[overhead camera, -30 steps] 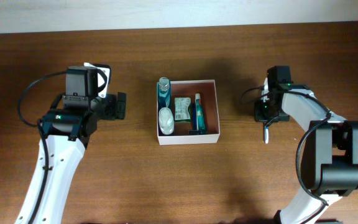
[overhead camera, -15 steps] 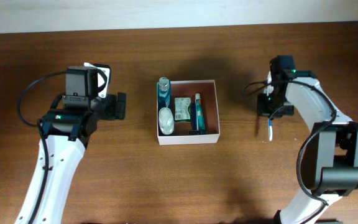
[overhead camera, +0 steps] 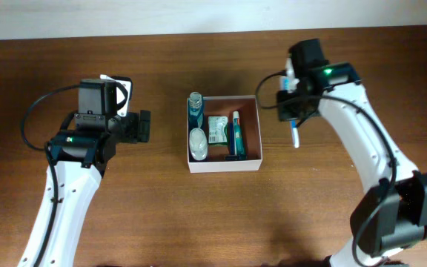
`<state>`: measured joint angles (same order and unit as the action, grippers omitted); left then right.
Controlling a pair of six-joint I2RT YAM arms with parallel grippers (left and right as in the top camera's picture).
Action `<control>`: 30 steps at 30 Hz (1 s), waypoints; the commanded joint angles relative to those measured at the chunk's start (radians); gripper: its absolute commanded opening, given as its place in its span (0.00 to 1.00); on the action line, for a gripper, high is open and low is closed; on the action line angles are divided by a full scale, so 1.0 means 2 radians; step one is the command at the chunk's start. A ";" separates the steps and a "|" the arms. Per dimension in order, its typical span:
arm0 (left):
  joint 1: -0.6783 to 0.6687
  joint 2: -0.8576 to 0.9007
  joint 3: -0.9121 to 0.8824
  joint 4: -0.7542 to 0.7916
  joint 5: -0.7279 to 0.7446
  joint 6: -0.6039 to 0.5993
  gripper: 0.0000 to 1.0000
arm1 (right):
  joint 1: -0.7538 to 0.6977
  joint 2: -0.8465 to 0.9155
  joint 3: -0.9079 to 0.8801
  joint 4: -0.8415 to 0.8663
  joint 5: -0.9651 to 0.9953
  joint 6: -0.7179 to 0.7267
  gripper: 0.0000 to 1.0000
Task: Pack container
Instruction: 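Carry the toothbrush with the right gripper into the box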
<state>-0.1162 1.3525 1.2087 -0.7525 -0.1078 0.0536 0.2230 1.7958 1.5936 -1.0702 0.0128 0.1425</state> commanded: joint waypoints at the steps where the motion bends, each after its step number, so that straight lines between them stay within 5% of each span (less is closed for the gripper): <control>1: 0.002 0.002 0.002 0.001 0.004 0.008 0.99 | 0.032 -0.014 0.008 0.000 -0.006 0.037 0.04; 17: 0.002 0.002 0.002 0.001 0.004 0.008 1.00 | 0.140 -0.010 0.005 0.044 -0.006 0.042 0.04; 30: 0.002 0.002 0.002 0.001 0.004 0.008 0.99 | 0.148 -0.005 -0.053 0.107 -0.001 0.042 0.04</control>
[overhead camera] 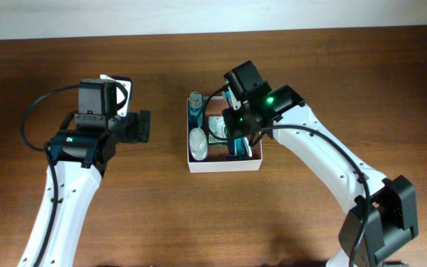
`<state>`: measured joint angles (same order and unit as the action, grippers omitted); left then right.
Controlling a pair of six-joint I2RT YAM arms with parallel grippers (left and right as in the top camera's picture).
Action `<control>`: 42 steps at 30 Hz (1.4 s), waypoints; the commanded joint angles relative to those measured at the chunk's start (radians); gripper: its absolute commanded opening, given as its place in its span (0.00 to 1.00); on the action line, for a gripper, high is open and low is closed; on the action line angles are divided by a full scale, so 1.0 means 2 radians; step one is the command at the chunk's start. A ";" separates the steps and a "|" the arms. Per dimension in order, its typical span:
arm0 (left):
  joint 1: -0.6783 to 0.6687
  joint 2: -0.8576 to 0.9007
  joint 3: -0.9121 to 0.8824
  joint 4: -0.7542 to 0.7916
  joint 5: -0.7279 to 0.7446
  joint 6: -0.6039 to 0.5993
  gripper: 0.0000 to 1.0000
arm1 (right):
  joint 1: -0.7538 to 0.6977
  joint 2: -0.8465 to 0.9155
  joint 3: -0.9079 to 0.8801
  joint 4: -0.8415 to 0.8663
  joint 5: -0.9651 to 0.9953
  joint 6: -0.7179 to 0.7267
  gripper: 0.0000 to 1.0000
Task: Pack container
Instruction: 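Carry the toothbrush with the right gripper into the box, then lower the toothbrush beside the comb and open the right gripper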
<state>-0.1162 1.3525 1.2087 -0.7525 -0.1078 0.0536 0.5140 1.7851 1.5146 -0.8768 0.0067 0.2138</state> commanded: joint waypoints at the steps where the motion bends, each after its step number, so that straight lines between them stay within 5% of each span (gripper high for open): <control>1: 0.002 0.002 0.002 0.001 0.004 0.008 1.00 | 0.002 0.001 -0.018 0.015 0.002 0.006 0.04; 42: 0.002 0.002 0.002 0.001 0.004 0.008 0.99 | 0.001 0.109 -0.022 0.050 0.003 0.001 0.05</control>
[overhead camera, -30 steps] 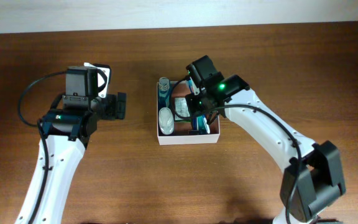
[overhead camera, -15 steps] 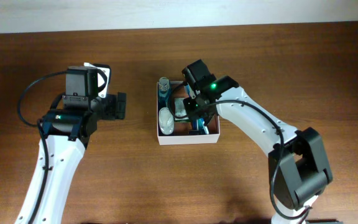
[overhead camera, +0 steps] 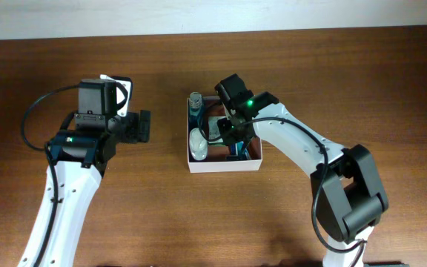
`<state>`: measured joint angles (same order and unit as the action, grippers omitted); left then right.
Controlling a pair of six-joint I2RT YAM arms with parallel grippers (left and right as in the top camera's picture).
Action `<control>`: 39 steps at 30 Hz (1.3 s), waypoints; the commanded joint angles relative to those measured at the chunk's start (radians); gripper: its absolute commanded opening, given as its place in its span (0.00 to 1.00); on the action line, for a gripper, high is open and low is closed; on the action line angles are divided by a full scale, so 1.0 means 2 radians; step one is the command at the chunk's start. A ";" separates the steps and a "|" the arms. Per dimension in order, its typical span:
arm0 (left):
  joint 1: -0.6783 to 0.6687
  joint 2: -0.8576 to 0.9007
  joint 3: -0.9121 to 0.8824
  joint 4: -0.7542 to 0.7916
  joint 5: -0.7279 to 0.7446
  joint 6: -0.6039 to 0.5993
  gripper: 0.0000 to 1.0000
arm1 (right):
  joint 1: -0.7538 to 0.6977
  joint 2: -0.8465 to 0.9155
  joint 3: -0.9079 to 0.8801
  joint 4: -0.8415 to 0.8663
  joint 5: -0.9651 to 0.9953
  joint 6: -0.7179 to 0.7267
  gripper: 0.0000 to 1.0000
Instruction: Pack container
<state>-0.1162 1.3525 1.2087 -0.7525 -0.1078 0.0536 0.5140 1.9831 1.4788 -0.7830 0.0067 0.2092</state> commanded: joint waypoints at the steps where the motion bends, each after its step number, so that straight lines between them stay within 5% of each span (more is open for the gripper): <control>1: 0.002 0.002 0.002 0.001 0.004 0.008 1.00 | 0.001 0.010 -0.004 0.005 0.003 0.003 0.05; 22: 0.002 0.002 0.002 0.001 0.004 0.008 1.00 | 0.001 -0.059 0.075 -0.064 0.003 0.003 0.04; 39: 0.002 0.002 0.002 0.001 0.004 0.008 1.00 | 0.001 -0.425 0.084 -0.178 0.003 0.018 0.04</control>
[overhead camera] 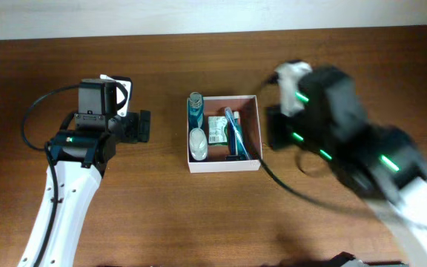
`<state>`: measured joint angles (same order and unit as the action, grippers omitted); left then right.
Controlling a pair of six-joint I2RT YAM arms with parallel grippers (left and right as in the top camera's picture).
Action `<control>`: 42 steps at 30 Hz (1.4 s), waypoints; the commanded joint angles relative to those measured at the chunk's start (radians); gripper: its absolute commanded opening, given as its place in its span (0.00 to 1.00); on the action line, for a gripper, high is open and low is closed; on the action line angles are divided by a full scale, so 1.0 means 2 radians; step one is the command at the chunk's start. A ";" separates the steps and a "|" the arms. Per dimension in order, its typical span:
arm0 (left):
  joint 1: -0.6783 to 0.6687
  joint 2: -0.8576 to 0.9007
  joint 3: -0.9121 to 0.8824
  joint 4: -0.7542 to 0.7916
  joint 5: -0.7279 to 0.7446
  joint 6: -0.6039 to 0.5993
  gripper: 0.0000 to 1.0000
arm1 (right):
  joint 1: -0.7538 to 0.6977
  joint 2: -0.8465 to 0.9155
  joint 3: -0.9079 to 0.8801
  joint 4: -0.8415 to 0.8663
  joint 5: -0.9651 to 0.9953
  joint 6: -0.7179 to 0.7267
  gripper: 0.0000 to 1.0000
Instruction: Pack container
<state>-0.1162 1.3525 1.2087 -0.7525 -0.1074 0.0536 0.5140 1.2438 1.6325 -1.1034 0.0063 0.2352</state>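
Observation:
A white open box (224, 167) with a brown floor sits mid-table. Inside stand a blue bottle (196, 107) and a round tin (198, 142) on the left, with a green packet (216, 130) in the middle. A blue toothbrush (231, 130) lies slantwise over other blue items on the right side. My right gripper (273, 132) is just right of the box, smeared by motion blur, so its jaws are unreadable. My left gripper (144, 126) hangs well left of the box, open and holding nothing.
Brown wooden table all round the box. The right arm's blurred body (362, 156) covers much of the table's right side. The left arm (69, 170) runs down the left side. A pale wall edge lies along the top.
My right arm has left the box and now sits to its right, blurred. The toothbrush it carried stays behind, lying in the box. The left arm is unchanged.
My right gripper first held a toothbrush right of the box. Then it was over the box's right side, then lower and further in among the items. Now the toothbrush rests in the box and the arm is outside it. The left arm never moved.

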 commanded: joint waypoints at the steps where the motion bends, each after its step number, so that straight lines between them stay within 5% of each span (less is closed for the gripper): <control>1: 0.002 0.002 0.002 0.001 0.003 0.008 0.99 | 0.001 -0.078 0.007 -0.028 0.003 0.005 0.04; 22: 0.002 0.002 0.002 0.001 0.003 0.008 0.99 | 0.001 -0.464 -0.009 -0.143 0.003 0.044 0.04; 42: 0.002 0.002 0.002 0.001 0.003 0.008 0.99 | 0.001 -0.543 -0.014 -0.228 0.028 0.044 0.04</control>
<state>-0.1162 1.3525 1.2087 -0.7525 -0.1074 0.0536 0.5140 0.1806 1.6089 -1.5566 0.0460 0.3149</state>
